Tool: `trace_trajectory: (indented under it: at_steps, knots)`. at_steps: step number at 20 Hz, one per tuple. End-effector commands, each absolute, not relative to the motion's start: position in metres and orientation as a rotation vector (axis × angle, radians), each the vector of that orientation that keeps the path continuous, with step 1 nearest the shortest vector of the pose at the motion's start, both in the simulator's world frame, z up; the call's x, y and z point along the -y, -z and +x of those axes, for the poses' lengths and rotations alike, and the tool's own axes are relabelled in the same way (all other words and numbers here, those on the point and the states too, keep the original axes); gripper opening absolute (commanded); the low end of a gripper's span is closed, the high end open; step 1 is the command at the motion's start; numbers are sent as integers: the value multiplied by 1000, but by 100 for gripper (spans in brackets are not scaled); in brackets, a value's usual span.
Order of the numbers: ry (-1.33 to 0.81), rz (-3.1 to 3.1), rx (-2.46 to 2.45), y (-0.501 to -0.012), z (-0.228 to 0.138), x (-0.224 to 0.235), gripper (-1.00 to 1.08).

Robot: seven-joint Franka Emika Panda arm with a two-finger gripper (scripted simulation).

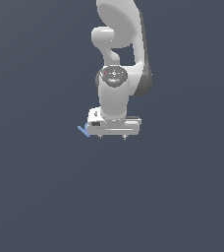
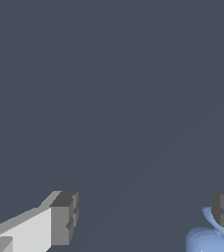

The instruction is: Pick up the object and move it to a goal position.

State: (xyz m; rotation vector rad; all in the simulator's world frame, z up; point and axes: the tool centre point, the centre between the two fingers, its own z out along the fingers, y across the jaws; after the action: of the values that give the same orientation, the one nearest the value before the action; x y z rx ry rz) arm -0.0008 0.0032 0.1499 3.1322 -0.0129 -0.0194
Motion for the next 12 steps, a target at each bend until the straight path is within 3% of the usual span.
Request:
trace_trajectory:
  at_steps: [1, 12]
  knots:
    - [19, 3132, 13, -150, -1, -3, 68]
    - [-2, 3123, 45, -157, 1, 12, 68]
